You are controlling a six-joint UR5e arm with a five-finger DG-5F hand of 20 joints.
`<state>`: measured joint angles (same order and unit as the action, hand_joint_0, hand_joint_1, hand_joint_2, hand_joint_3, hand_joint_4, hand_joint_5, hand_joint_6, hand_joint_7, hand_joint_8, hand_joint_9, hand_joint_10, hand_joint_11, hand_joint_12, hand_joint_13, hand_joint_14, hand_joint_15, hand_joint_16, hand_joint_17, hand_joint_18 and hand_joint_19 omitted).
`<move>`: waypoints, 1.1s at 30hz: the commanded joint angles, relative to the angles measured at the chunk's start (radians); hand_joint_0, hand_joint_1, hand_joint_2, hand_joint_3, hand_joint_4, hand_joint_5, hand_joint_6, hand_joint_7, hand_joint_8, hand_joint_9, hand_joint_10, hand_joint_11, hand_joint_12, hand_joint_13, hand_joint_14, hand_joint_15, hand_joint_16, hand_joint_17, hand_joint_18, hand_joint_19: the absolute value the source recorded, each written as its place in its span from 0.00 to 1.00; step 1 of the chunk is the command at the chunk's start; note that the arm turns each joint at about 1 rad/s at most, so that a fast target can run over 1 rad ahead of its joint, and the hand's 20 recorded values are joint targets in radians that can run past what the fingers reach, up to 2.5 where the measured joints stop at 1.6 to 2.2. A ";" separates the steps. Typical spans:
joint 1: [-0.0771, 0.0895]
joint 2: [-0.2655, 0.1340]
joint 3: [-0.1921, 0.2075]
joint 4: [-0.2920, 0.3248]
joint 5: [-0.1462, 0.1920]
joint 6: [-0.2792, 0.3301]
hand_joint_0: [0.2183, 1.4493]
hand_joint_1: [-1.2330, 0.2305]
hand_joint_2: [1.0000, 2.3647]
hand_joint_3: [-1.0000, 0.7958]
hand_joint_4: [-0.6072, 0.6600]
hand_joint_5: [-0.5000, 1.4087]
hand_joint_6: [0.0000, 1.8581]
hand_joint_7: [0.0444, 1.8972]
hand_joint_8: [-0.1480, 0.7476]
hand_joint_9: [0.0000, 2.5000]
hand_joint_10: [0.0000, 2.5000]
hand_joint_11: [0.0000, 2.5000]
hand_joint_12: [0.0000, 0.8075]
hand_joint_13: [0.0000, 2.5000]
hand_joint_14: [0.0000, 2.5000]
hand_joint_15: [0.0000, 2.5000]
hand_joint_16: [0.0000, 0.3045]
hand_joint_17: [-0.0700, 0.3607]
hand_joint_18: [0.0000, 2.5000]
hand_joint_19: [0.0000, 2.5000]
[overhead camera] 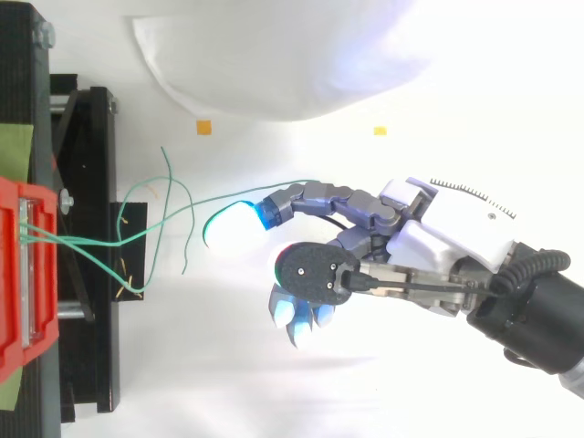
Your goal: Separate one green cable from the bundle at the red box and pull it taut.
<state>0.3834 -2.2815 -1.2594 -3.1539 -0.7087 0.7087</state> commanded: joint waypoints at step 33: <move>0.000 -0.001 0.000 0.000 0.000 0.000 0.25 0.34 0.00 0.28 0.61 0.18 0.27 0.35 0.43 0.53 0.01 0.37 0.35 0.43 0.01 0.40 0.10 0.33 0.33 0.51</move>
<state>0.3834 -2.2817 -1.2594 -3.1538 -0.7087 0.7087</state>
